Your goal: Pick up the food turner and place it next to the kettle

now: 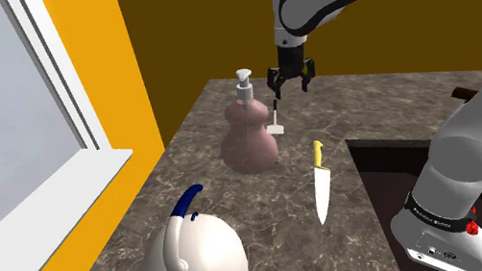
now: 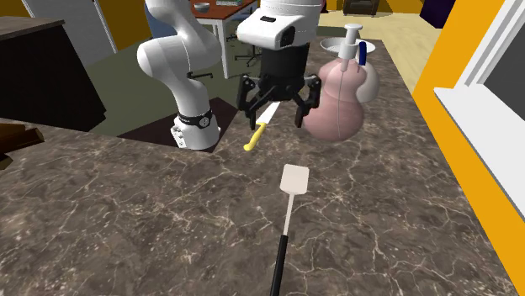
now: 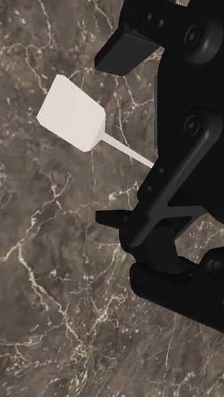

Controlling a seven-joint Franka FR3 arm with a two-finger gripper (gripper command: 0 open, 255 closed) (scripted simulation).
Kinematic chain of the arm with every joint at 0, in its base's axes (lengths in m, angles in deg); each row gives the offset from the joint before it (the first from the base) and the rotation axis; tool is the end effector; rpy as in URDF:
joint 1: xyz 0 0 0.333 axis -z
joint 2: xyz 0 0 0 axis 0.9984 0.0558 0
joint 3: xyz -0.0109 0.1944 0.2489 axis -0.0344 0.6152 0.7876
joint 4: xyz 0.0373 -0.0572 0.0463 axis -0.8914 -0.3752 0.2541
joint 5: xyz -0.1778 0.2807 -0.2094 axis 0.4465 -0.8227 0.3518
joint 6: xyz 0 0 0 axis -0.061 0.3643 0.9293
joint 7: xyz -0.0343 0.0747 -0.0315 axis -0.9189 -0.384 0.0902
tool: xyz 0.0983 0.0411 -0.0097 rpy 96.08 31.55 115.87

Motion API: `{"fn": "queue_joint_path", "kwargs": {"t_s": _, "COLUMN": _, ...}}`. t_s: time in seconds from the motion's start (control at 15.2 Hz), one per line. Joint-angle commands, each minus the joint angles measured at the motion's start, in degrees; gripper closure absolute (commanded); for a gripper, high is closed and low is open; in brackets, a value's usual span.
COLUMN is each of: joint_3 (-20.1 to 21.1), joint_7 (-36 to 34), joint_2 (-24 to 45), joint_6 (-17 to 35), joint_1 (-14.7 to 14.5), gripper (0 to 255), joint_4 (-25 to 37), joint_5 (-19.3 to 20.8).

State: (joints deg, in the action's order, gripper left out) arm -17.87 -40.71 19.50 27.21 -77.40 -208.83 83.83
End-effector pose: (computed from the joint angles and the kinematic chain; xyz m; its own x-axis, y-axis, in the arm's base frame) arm 0.4477 -0.0235 0.4660 0.8459 -0.5328 0.0243 -0.5330 -0.8427 0.0764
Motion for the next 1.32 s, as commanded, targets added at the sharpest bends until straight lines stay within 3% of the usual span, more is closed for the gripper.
{"fn": "queue_joint_path", "kwargs": {"t_s": 0.0, "joint_3": 0.04, "joint_7": -3.74, "joint_2": 4.08, "joint_6": 3.23, "joint_1": 1.11, "gripper": 0, "joint_4": 1.51, "joint_5": 0.16}}
{"fn": "queue_joint_path", "kwargs": {"t_s": 0.59, "joint_3": -1.54, "joint_7": -19.02, "joint_2": 21.28, "joint_6": 14.79, "joint_1": 4.61, "gripper": 0, "joint_4": 9.67, "joint_5": 1.26}}
{"fn": "queue_joint_path", "kwargs": {"t_s": 1.25, "joint_3": -1.95, "joint_7": -20.29, "joint_2": 25.74, "joint_6": 20.74, "joint_1": 4.79, "gripper": 0, "joint_4": 8.32, "joint_5": 1.99}}
